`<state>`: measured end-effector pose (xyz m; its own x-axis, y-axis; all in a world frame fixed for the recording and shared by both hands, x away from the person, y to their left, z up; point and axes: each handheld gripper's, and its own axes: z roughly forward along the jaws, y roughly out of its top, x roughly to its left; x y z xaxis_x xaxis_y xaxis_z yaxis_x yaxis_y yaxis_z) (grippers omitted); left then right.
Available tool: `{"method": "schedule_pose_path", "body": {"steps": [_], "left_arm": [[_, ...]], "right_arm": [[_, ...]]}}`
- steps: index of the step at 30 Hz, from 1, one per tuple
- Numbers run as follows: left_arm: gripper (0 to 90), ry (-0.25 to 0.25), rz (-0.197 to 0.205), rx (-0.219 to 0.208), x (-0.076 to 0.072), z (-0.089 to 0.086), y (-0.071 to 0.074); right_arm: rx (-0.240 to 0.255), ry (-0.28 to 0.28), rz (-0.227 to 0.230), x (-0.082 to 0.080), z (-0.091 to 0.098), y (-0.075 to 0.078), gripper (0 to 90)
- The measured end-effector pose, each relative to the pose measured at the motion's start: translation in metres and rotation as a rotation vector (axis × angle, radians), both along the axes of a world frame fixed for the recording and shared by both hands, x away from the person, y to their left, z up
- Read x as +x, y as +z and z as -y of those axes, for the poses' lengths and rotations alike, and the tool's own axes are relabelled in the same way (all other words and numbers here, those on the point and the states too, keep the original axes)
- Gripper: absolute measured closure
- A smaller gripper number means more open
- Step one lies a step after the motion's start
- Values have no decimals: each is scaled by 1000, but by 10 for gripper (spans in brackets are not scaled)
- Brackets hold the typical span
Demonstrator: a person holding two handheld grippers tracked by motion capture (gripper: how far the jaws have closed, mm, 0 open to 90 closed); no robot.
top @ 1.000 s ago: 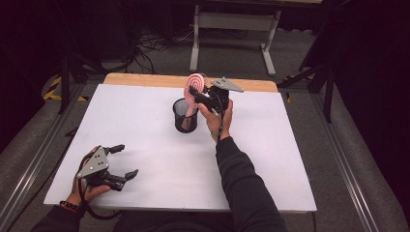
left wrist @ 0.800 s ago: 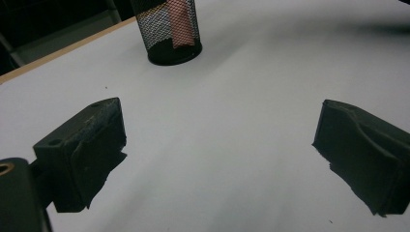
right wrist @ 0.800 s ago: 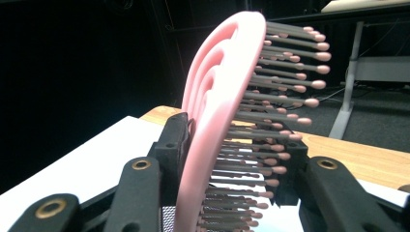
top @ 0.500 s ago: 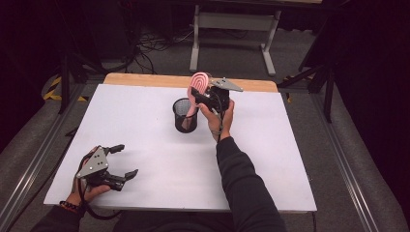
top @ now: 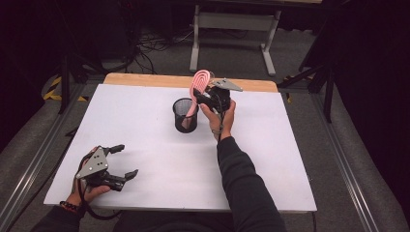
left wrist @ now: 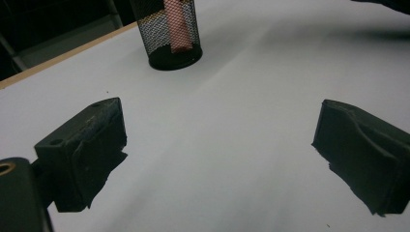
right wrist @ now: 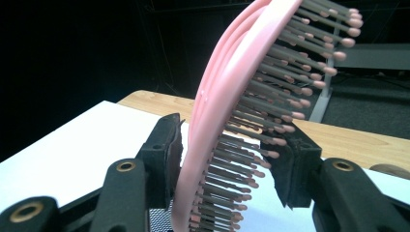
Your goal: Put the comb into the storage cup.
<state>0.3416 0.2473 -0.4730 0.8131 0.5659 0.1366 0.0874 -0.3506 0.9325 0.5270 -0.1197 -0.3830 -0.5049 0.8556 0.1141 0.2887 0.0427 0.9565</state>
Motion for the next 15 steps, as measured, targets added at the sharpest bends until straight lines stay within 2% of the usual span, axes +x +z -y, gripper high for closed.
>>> {"method": "schedule_pose_path", "body": {"steps": [13, 15], "left_arm": [[55, -6, -1, 3, 0, 0, -1], [56, -3, 3, -3, 0, 0, 0]], "right_arm": [[-8, 4, -13, 1, 0, -9, 481], [-16, -14, -2, -2, 0, -10, 474]]}}
